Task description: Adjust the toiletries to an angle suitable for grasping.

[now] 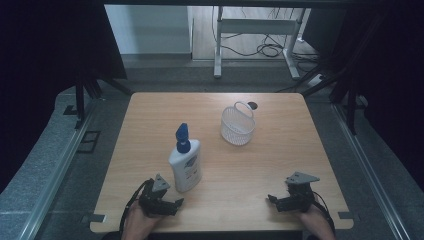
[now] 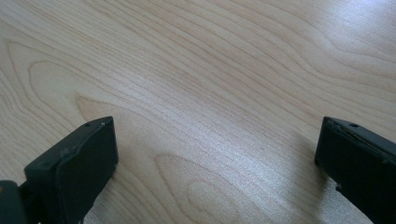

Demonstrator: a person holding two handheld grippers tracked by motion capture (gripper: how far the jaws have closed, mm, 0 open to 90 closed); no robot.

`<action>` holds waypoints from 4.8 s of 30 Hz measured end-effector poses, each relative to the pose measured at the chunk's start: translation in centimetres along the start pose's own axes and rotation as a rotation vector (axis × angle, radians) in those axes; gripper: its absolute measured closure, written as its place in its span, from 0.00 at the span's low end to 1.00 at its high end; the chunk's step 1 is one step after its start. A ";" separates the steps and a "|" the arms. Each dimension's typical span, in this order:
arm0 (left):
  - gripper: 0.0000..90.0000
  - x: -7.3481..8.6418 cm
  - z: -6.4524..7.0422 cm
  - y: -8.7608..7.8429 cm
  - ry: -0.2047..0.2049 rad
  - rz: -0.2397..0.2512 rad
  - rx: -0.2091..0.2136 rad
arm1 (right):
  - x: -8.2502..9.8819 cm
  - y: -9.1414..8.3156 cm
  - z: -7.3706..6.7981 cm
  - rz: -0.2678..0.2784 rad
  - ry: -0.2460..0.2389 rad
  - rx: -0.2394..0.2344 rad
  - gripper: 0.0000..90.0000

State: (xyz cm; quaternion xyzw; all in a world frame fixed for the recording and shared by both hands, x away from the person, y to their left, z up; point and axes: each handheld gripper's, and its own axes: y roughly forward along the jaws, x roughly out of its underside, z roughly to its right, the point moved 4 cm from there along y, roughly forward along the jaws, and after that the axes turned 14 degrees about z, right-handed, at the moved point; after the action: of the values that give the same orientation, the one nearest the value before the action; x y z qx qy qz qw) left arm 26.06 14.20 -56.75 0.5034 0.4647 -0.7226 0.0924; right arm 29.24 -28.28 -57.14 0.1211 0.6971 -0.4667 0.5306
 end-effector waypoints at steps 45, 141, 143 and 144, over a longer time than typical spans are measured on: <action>0.56 -1.5 -4.6 -1.8 -0.092 0.100 -0.041 | 0.0 0.0 0.0 0.000 -0.003 -0.003 0.00; 0.99 -3.0 0.9 1.8 0.010 0.004 0.125 | 0.0 0.0 0.0 -0.001 -0.004 -0.004 0.00; 0.99 -3.0 1.1 1.8 0.015 0.001 0.131 | 0.0 0.0 0.0 -0.001 -0.003 -0.004 0.00; 0.99 -3.0 1.2 1.8 0.017 0.001 0.133 | 0.0 0.0 0.0 -0.001 -0.004 -0.005 0.00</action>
State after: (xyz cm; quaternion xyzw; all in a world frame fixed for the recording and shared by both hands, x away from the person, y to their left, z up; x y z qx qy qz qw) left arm 27.81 11.25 -55.27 0.5148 0.4162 -0.7475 0.0553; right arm 29.28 -28.26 -57.14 0.1187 0.6972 -0.4656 0.5320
